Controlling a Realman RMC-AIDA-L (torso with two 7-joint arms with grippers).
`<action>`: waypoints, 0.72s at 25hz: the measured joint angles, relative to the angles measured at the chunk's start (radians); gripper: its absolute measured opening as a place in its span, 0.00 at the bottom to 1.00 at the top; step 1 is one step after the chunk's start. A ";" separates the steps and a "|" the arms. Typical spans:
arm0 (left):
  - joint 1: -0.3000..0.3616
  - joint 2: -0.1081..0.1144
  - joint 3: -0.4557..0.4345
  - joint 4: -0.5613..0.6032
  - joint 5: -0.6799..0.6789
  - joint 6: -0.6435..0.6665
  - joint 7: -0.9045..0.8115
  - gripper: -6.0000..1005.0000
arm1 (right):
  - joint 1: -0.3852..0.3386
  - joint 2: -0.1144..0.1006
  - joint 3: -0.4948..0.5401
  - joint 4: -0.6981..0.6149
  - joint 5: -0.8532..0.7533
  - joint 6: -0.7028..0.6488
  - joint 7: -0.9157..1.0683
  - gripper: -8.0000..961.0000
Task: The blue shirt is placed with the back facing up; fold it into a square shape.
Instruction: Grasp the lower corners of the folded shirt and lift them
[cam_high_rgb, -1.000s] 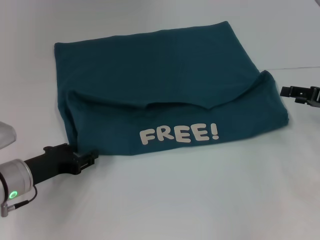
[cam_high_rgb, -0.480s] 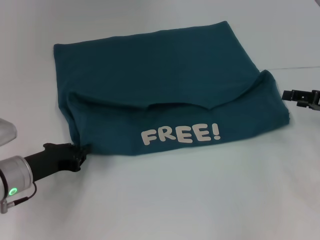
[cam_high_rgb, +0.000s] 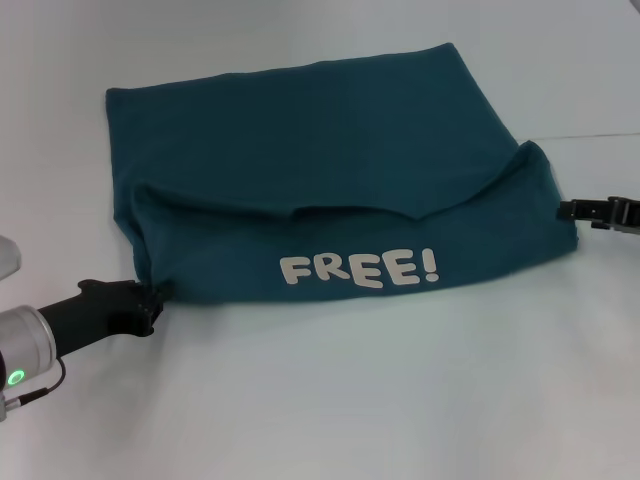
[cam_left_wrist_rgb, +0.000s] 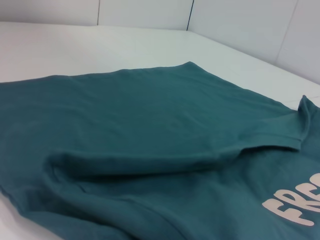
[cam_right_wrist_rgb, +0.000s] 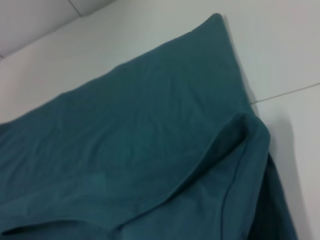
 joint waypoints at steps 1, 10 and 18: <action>0.000 0.000 0.000 0.002 0.000 0.000 -0.003 0.04 | 0.005 0.005 -0.005 0.001 -0.010 0.015 0.000 0.68; 0.001 0.005 0.003 0.014 0.000 0.000 -0.029 0.04 | 0.061 0.058 -0.031 0.027 -0.091 0.135 -0.006 0.67; -0.002 0.006 0.005 0.018 0.000 -0.009 -0.037 0.04 | 0.059 0.061 -0.035 0.032 -0.091 0.160 0.001 0.66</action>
